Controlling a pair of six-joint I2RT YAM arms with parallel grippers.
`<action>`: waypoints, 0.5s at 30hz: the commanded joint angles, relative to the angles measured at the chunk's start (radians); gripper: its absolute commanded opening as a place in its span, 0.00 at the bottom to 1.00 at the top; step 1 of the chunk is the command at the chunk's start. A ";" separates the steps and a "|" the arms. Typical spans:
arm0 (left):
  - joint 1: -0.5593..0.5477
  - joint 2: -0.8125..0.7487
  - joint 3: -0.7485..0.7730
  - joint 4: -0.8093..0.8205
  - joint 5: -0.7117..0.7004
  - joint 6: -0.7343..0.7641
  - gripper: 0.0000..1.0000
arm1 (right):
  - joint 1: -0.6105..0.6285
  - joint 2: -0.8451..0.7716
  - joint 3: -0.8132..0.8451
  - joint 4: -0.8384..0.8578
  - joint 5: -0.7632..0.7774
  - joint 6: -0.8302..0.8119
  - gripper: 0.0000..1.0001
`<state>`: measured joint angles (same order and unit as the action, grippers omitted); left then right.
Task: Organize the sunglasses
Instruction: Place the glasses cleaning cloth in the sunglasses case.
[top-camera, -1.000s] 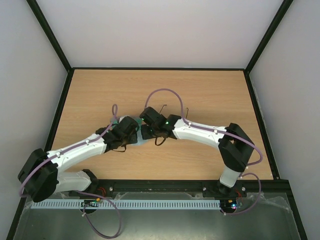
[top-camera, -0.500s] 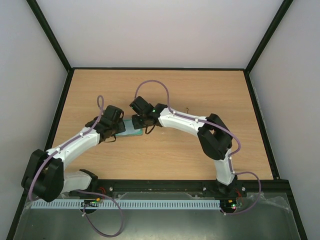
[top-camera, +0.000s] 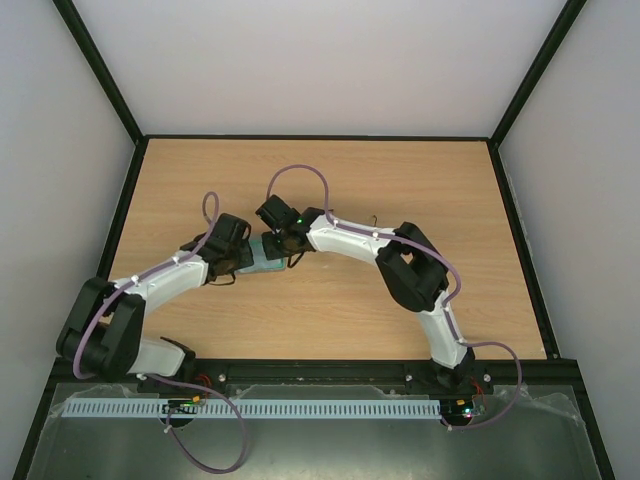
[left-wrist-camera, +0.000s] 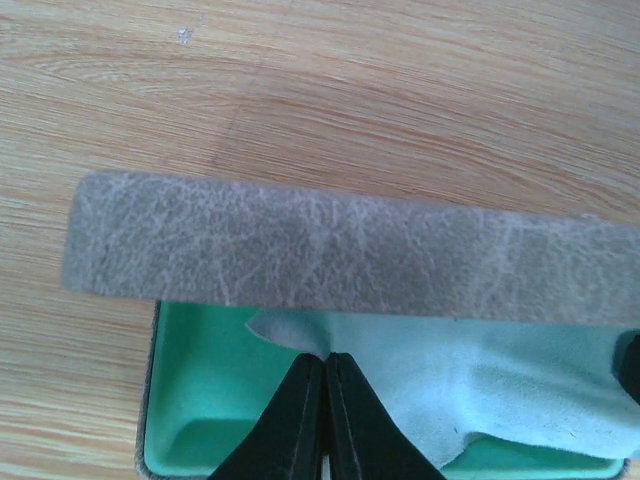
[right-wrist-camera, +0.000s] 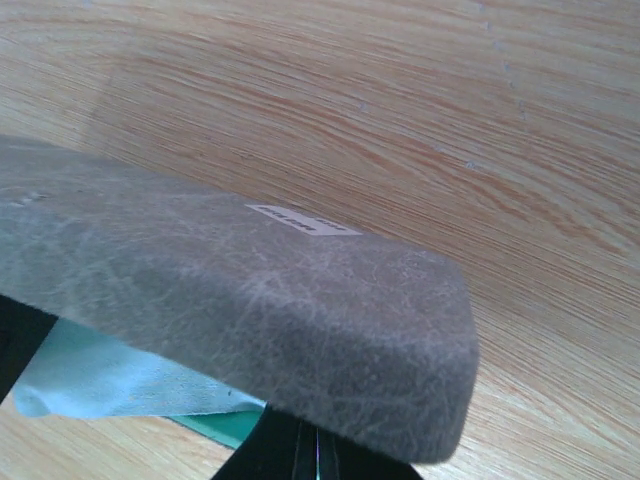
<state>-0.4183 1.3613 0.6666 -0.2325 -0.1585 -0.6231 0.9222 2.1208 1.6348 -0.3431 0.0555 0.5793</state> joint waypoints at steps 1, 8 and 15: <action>0.013 0.031 -0.017 0.047 -0.020 0.022 0.02 | -0.004 0.018 0.005 -0.032 -0.004 -0.007 0.01; 0.028 0.059 -0.017 0.052 -0.034 0.030 0.02 | -0.006 0.030 -0.002 -0.027 0.008 -0.004 0.01; 0.044 0.084 -0.014 0.053 -0.042 0.032 0.02 | -0.006 0.035 -0.020 -0.013 0.003 0.004 0.01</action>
<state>-0.3859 1.4208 0.6605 -0.1909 -0.1772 -0.6075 0.9218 2.1334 1.6325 -0.3416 0.0555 0.5800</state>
